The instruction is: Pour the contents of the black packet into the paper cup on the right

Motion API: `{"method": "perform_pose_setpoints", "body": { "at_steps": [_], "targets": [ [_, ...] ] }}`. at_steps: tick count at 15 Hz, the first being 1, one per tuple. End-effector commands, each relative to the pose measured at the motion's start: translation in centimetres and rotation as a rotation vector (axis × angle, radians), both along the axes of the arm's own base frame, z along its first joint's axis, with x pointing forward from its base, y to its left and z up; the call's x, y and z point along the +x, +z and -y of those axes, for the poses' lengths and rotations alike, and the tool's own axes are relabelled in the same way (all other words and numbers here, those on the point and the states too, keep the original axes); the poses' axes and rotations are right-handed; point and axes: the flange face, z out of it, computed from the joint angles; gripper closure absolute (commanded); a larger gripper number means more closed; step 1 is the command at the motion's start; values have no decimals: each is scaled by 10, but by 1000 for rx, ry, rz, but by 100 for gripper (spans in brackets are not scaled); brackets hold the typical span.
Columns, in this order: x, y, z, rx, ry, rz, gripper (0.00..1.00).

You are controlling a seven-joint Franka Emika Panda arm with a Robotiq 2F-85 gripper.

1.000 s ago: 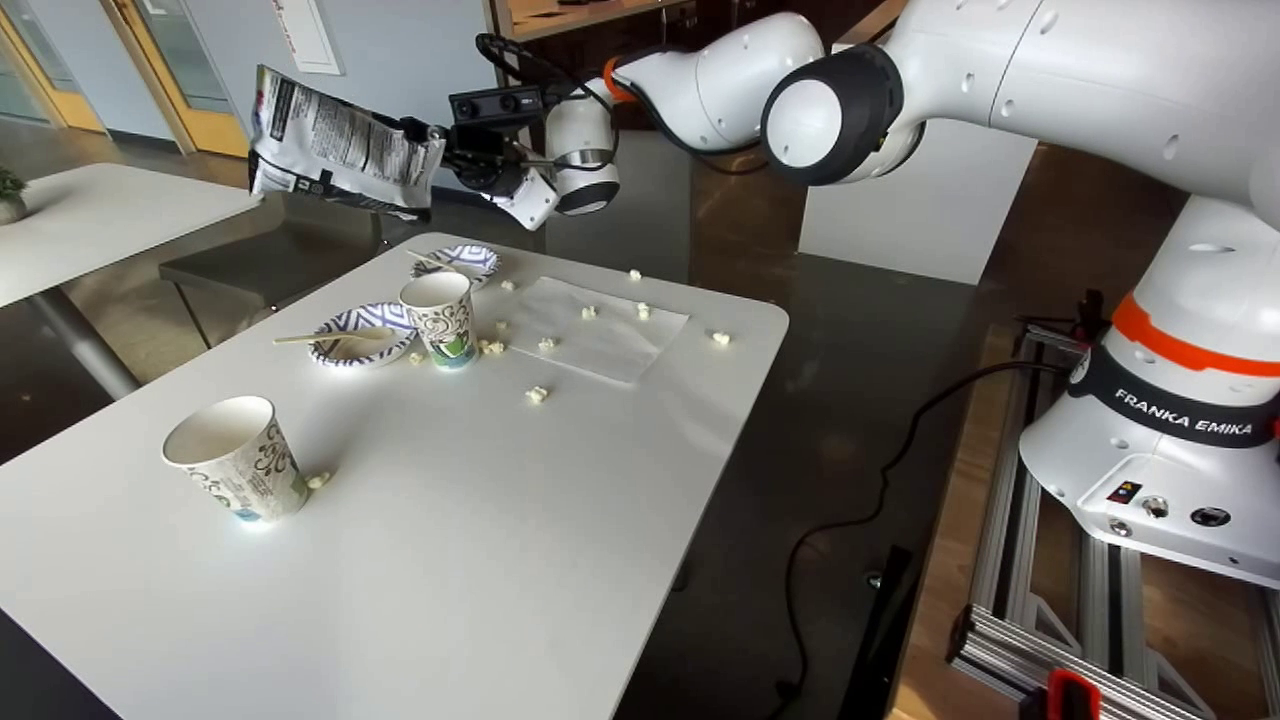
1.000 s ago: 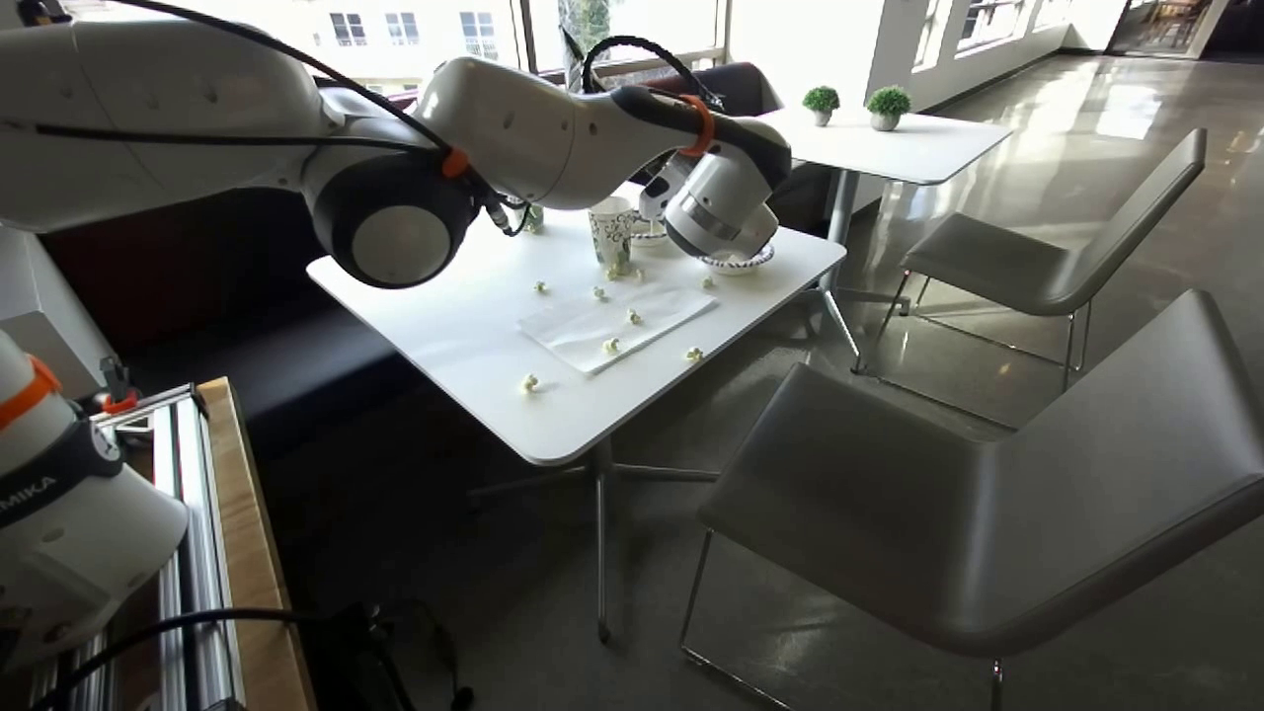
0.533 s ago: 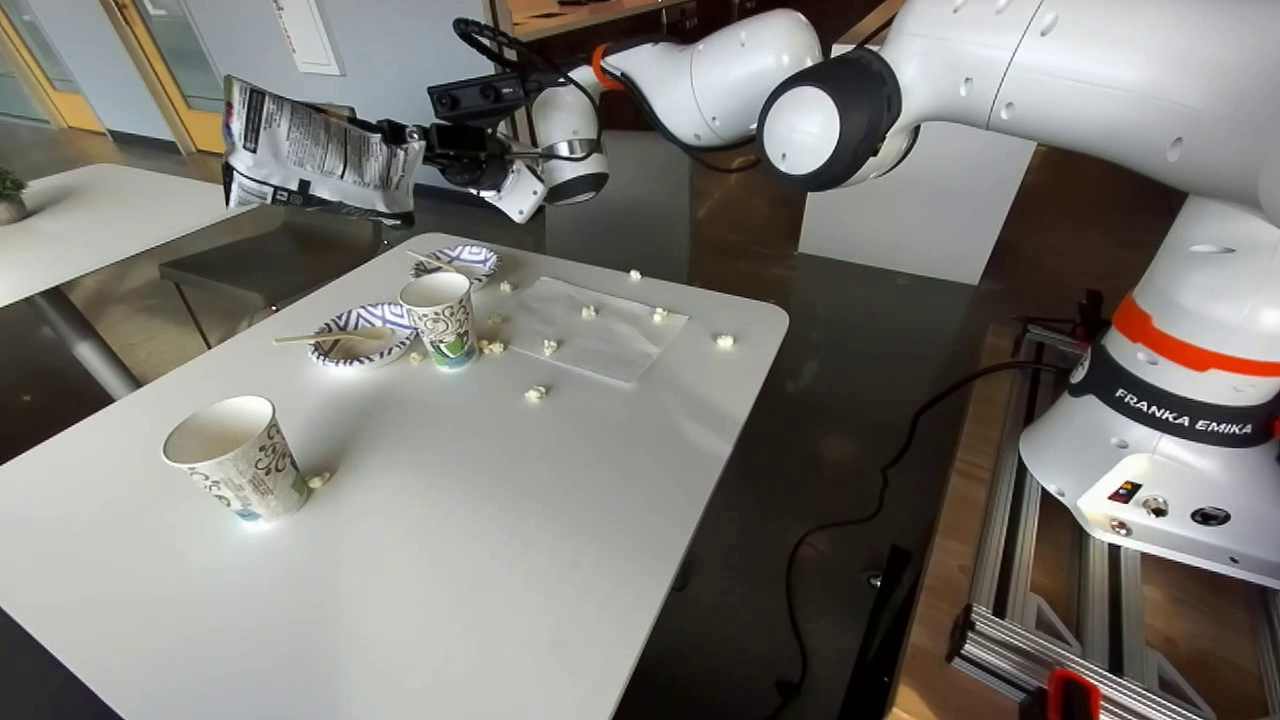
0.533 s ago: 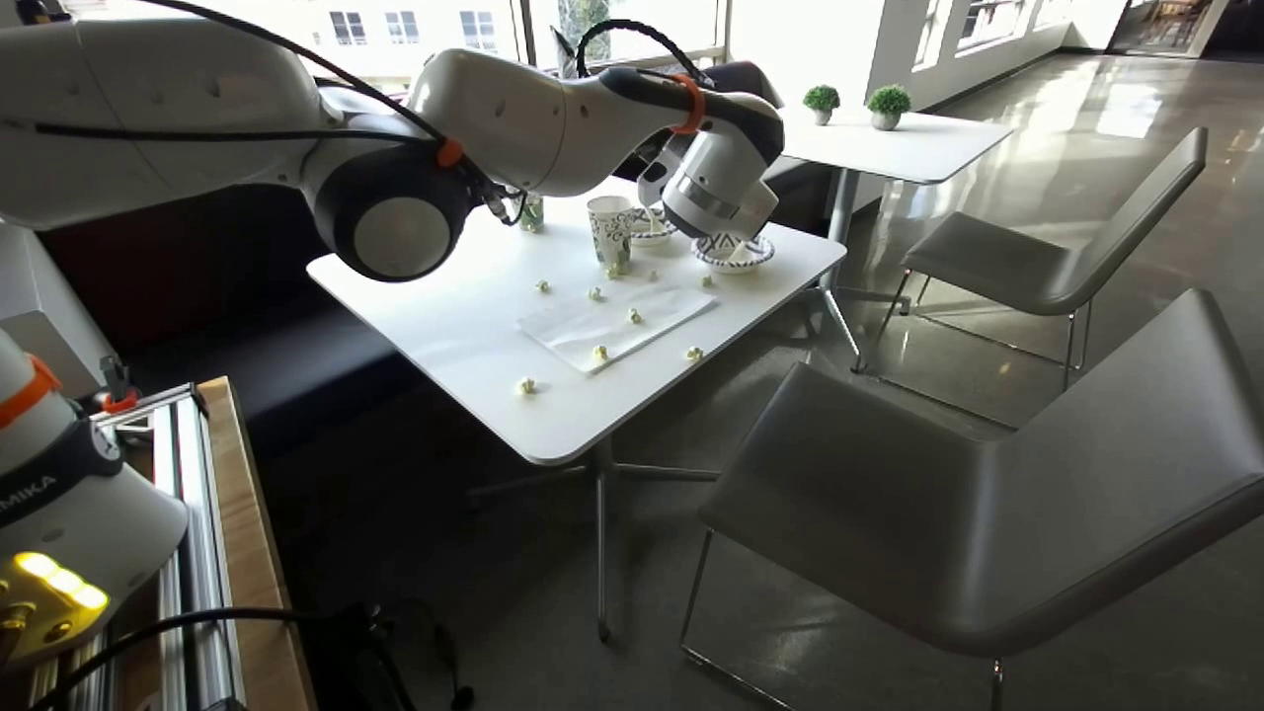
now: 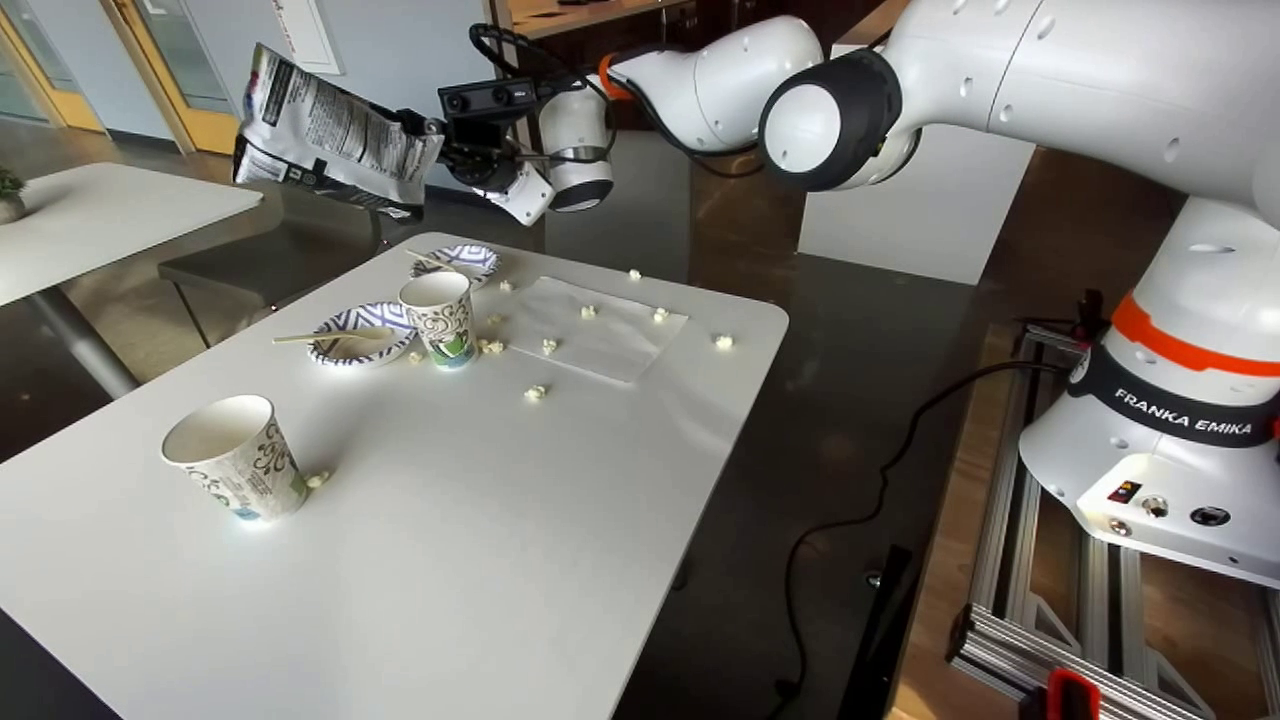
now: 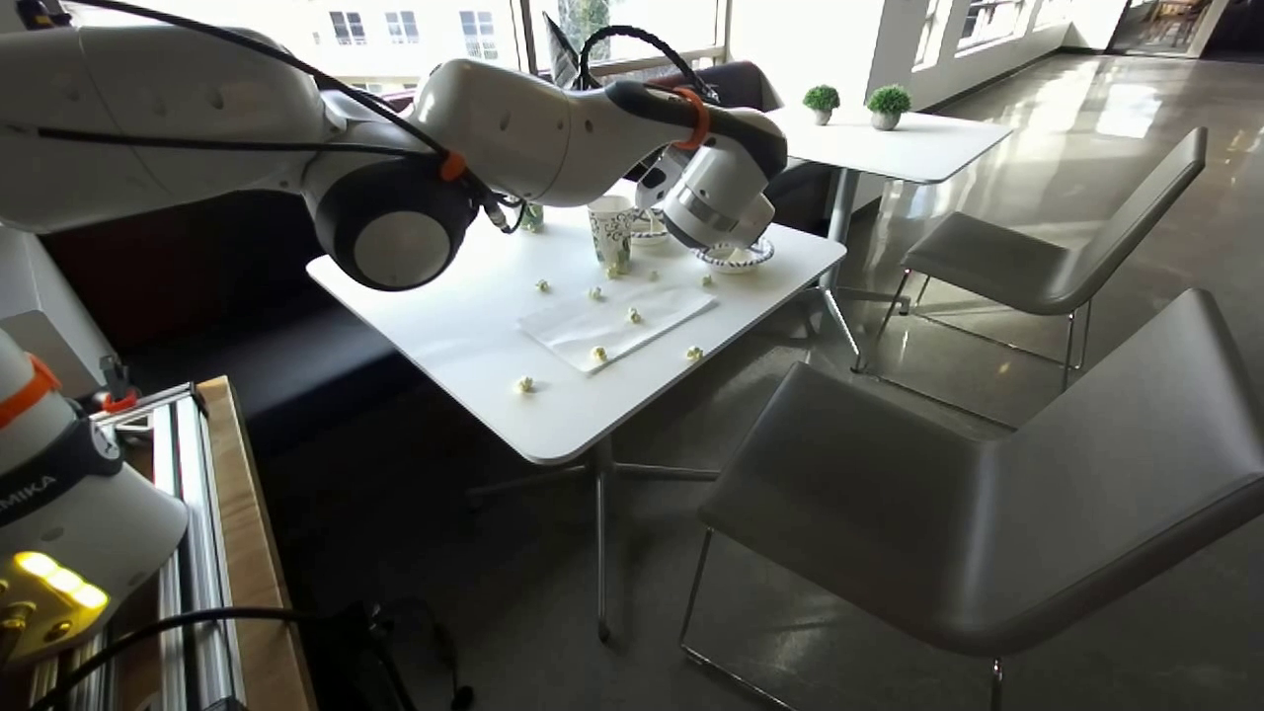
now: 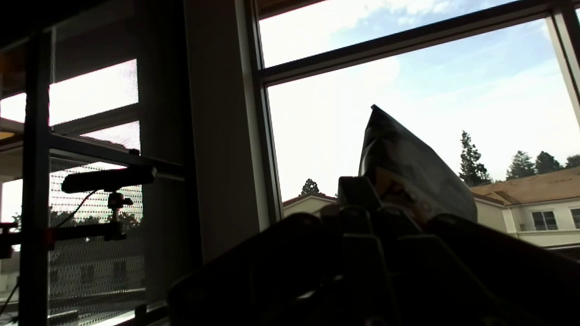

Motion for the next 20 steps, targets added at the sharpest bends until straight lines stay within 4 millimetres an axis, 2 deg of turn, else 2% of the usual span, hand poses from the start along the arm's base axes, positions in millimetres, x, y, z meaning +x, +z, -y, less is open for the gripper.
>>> {"method": "perform_pose_setpoints", "body": {
  "at_steps": [1,2,3,4,5,6,7,8,10,11,12,13,15,16,17,18,19,20],
  "targets": [
    [2,-5,2,-93,-16,19,100],
    [-5,7,7,130,20,0,100],
    [1,-4,3,-68,-10,22,100],
    [-4,2,8,73,10,4,100],
    [-4,5,12,142,-2,3,99],
    [1,-6,9,-56,-20,19,100],
    [-9,5,15,176,28,6,100],
    [-2,-5,9,1,-8,6,99],
    [-8,0,10,178,9,-13,100],
    [-3,-7,5,-6,-9,13,100],
    [-10,6,9,215,31,-6,100],
    [-4,3,1,95,3,3,99],
    [-3,6,1,153,2,-6,100],
    [-2,1,0,50,-4,17,100],
    [-5,10,5,215,7,-11,100],
    [0,0,0,53,-9,2,100],
    [-2,0,1,79,-4,0,100],
    [-4,3,0,176,-2,-23,100]
  ]
}}
